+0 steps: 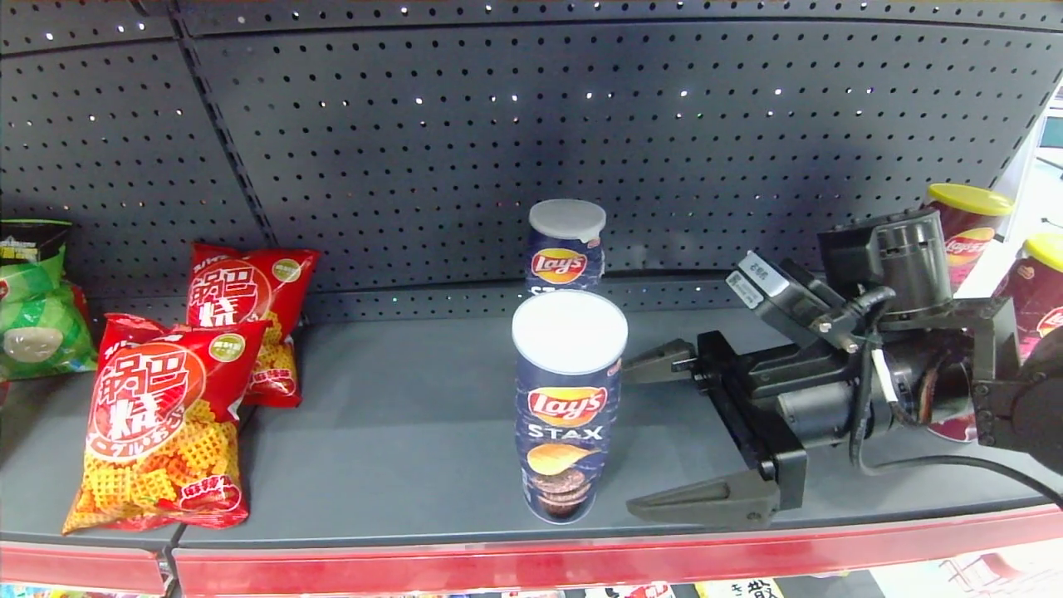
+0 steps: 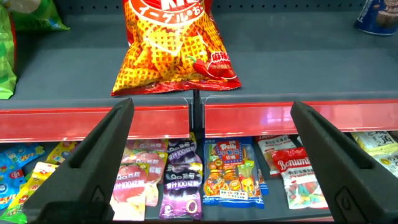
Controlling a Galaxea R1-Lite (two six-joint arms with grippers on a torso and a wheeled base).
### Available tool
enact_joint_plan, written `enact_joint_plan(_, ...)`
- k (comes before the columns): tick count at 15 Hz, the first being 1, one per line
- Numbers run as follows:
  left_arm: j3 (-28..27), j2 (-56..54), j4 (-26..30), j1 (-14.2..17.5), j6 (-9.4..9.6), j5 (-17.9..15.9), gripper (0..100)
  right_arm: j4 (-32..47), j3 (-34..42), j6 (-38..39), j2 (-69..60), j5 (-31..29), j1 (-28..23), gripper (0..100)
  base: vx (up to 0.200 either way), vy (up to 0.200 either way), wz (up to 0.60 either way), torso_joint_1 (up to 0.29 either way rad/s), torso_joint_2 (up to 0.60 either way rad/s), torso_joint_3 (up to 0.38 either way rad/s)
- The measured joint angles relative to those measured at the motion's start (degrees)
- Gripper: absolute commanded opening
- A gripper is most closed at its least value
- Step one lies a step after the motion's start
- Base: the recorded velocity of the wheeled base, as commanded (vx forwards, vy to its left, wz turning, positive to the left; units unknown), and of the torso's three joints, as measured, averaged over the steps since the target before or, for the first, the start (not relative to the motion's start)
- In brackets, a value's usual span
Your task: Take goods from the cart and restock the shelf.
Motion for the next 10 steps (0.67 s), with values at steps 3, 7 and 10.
enact_joint_plan(3,0.00,0.00,0.00,0.00,0.02,-0.02,100,-0.11,-0.16,0.07,0.79,-0.85,-2.23,100,0.000,0.000,0.00,0.000,0.00,0.000)
enact_joint_plan(7,0.00,0.02,0.00,0.00,0.02,-0.02,100,-0.21,-0.18,0.16,0.74,-1.06,-5.83,100,0.000,0.000,0.00,0.000,0.00,0.000)
enact_joint_plan(10,0.00,0.02,0.00,0.00,0.02,0.00,100,-0.18,-0.22,0.76,-2.65,-1.12,-8.78,100,0.000,0.000,0.00,0.000,0.00,0.000)
